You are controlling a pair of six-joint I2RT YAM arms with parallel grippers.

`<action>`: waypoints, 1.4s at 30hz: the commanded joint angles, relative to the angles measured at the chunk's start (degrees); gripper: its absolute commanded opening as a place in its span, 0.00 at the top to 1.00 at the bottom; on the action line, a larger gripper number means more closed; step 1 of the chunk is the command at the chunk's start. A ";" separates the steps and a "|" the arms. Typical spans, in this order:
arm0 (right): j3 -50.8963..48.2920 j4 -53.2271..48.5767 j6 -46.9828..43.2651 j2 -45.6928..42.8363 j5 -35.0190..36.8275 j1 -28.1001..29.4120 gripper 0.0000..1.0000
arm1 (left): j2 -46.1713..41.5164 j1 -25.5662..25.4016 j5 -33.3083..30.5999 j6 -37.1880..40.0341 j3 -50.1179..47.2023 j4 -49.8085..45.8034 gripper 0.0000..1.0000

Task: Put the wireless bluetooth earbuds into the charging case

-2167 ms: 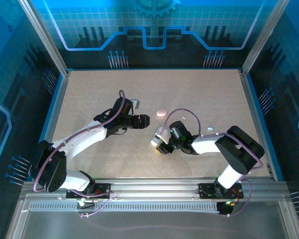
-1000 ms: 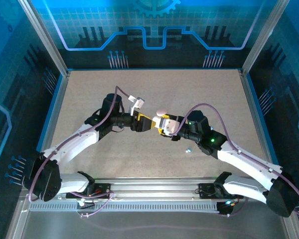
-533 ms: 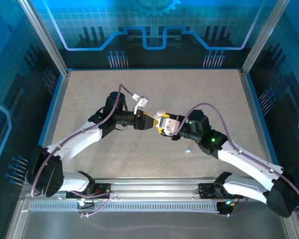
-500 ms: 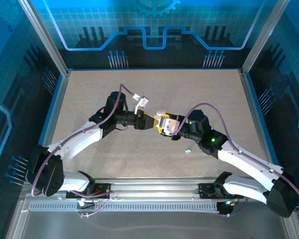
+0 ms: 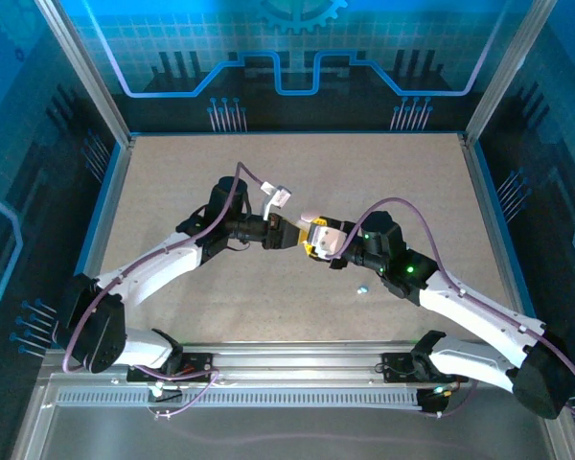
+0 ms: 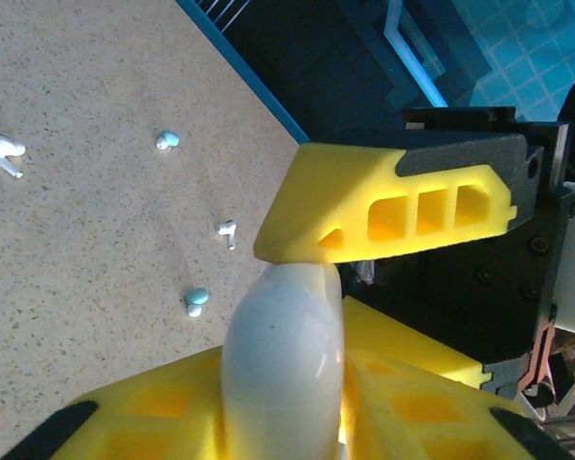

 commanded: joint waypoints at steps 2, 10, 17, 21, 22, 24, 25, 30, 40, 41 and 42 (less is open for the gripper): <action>1.90 0.77 1.34 -0.97 1.13 0.73 0.53 | 0.30 -0.78 -0.10 -0.39 1.59 2.74 0.71; 1.90 0.71 1.21 -1.41 0.51 0.89 0.53 | 0.47 -0.93 0.12 -0.92 1.24 4.18 0.70; 2.14 0.53 0.98 -1.54 0.14 0.97 0.53 | 0.47 -0.90 0.03 -0.56 1.06 4.14 0.71; 2.18 0.55 0.88 -1.80 -0.30 0.93 0.53 | 0.66 -0.89 0.01 -0.44 1.06 4.31 0.73; 2.16 0.53 0.89 -1.91 -0.65 0.97 0.53 | 0.56 -0.94 0.00 -0.37 0.93 4.62 0.74; 2.37 0.51 1.49 -2.39 -0.77 0.97 0.52 | 0.16 -0.88 -0.80 -0.48 0.48 5.66 0.76; 2.54 0.69 2.60 -2.80 -0.49 0.88 0.50 | -0.28 -0.95 -1.94 -0.22 0.09 5.96 0.76; 5.44 -3.19 15.01 -5.68 -2.48 -2.41 0.38 | -4.34 -0.94 -5.49 1.56 -6.04 18.19 0.77; 16.30 -18.49 54.80 -1.31 -28.90 -23.72 0.34 | -5.14 -3.01 -12.60 9.02 -18.01 51.93 0.78; 17.06 -19.23 55.79 -0.53 -31.08 -24.03 0.34 | -4.78 -3.30 -13.01 9.55 -18.09 53.04 0.78; 17.94 -20.01 56.76 0.45 -32.85 -24.04 0.34 | -4.27 -3.77 -14.03 10.13 -18.17 54.39 0.78</action>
